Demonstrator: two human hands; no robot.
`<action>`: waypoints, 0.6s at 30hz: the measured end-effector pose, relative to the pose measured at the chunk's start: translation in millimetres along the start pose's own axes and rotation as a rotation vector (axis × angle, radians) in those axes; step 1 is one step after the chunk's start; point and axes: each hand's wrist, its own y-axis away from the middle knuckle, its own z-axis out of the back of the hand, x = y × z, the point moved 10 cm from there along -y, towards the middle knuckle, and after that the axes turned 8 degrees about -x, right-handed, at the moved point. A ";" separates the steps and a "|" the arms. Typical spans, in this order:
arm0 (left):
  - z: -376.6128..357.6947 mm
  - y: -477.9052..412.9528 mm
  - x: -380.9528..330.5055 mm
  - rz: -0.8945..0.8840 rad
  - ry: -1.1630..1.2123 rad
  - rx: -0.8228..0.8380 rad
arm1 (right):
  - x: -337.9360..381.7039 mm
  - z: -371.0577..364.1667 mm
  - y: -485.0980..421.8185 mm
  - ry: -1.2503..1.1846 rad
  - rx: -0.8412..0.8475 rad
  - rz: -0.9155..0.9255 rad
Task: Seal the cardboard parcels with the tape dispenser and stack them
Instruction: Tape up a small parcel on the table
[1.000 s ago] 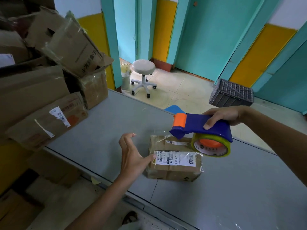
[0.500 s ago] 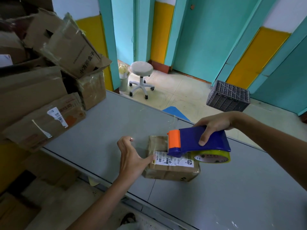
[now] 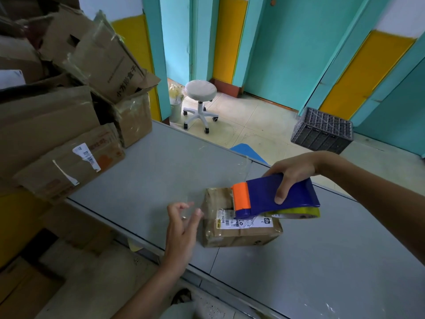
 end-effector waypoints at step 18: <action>-2.4 -14.3 84.7 0.445 -0.541 0.091 | 13.5 -0.4 -7.5 0.091 -0.013 -0.040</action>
